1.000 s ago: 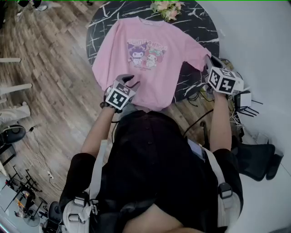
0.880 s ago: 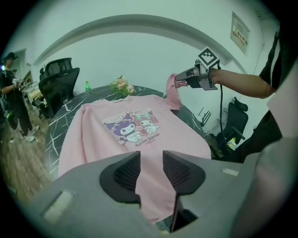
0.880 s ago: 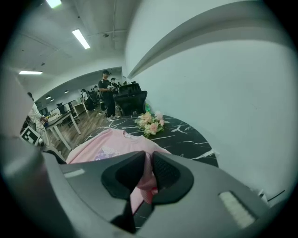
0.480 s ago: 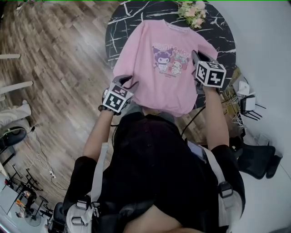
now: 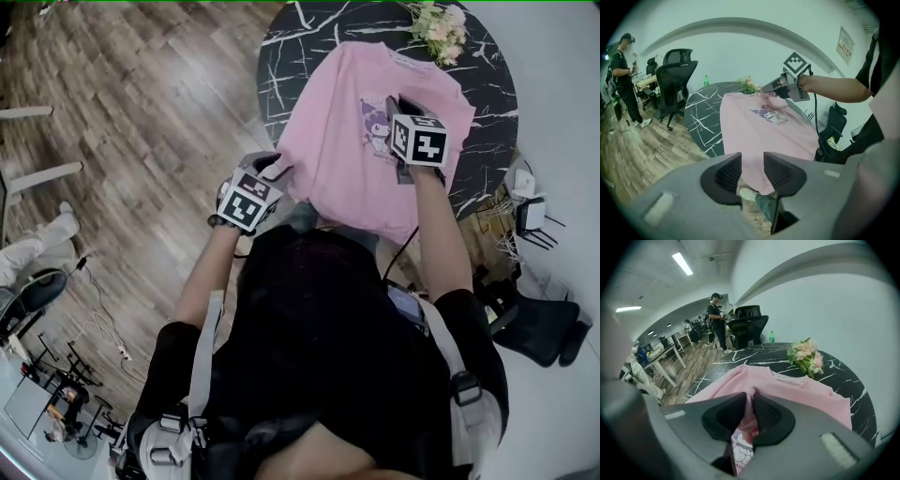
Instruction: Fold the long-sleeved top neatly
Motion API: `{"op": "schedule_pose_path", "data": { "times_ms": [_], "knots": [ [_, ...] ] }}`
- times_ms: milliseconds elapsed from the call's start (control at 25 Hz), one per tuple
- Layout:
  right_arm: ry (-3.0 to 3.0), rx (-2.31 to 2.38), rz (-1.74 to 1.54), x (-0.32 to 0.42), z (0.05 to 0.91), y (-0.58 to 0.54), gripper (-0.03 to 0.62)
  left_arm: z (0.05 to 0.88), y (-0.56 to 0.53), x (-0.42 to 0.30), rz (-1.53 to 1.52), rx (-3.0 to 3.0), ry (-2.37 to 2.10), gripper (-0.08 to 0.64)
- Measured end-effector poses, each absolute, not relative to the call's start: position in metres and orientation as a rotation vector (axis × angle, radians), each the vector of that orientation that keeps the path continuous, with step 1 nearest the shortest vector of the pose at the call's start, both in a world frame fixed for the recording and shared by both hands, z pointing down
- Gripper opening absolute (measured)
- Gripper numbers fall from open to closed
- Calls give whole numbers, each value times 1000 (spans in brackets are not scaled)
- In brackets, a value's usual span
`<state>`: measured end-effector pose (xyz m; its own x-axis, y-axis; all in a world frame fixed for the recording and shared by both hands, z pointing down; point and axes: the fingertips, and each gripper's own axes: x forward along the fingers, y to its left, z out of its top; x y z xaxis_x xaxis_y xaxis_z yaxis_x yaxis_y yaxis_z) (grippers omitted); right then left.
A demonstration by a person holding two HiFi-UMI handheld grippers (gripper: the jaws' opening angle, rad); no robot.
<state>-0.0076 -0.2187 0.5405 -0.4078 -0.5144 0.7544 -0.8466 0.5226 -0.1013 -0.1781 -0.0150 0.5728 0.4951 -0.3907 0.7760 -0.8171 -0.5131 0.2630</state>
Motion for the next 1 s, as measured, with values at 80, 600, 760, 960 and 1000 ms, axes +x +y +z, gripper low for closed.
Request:
{"op": "schedule_pose_path", "data": {
  "times_ms": [80,600,760,960,1000],
  "knots": [
    [-2074,1111,619,-17,544,-218,57,573,-15,-185,868,2123,-984,156],
    [-2098,1049,747,-71,564,-218,172,579,-18,-218,854,2111,-982,152],
    [-2144,971,775,-84,567,-209,227,582,-16,-222,860,2084,-967,152],
    [-2124,971,809,-92,571,-212,235,586,-16,-219,865,2081,-956,152],
    [-2106,982,788,-92,572,-214,235,586,-16,-219,860,2084,-956,152]
  ]
}}
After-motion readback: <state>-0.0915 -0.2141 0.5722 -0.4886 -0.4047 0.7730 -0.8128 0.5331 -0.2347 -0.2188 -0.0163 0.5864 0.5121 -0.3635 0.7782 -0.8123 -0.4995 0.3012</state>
